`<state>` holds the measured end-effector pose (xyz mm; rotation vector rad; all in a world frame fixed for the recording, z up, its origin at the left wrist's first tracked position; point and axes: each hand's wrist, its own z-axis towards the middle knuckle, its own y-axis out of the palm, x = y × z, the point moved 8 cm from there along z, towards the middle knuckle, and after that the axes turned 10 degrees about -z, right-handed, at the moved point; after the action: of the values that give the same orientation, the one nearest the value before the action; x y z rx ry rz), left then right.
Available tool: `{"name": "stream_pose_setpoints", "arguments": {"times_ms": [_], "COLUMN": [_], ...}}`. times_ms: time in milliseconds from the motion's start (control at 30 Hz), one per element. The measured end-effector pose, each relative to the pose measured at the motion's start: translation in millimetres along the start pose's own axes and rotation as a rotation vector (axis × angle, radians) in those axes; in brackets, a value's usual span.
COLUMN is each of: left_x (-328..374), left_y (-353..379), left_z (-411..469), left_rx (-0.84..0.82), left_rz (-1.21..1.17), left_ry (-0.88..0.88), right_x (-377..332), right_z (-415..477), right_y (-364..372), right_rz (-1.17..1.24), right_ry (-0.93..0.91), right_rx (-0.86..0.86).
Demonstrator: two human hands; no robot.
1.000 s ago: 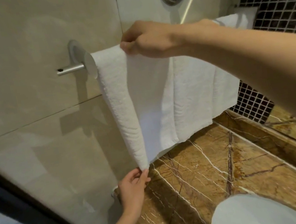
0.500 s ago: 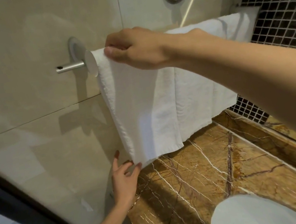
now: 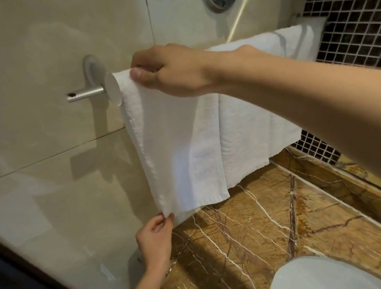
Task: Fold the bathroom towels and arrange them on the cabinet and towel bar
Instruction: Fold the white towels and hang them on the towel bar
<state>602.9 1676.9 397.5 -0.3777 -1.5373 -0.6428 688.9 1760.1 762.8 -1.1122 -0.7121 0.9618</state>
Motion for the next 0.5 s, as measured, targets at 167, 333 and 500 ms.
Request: {"name": "stream_pose_setpoints", "arguments": {"times_ms": [167, 333, 500], "left_x": [-4, -13, -15], "left_y": [-1, 5, 7], "left_z": [6, 10, 11], "left_rx": [0.020, -0.088, -0.107], "left_rz": [-0.065, 0.050, 0.074], "left_ry": [-0.047, -0.064, -0.071], "right_x": [0, 0, 1], "right_z": [0, 0, 0], "right_y": [0, 1, 1], "right_rz": [0.009, 0.014, 0.005], "right_ry": [0.007, 0.007, 0.000], "right_rx": [0.011, 0.003, 0.001]}}
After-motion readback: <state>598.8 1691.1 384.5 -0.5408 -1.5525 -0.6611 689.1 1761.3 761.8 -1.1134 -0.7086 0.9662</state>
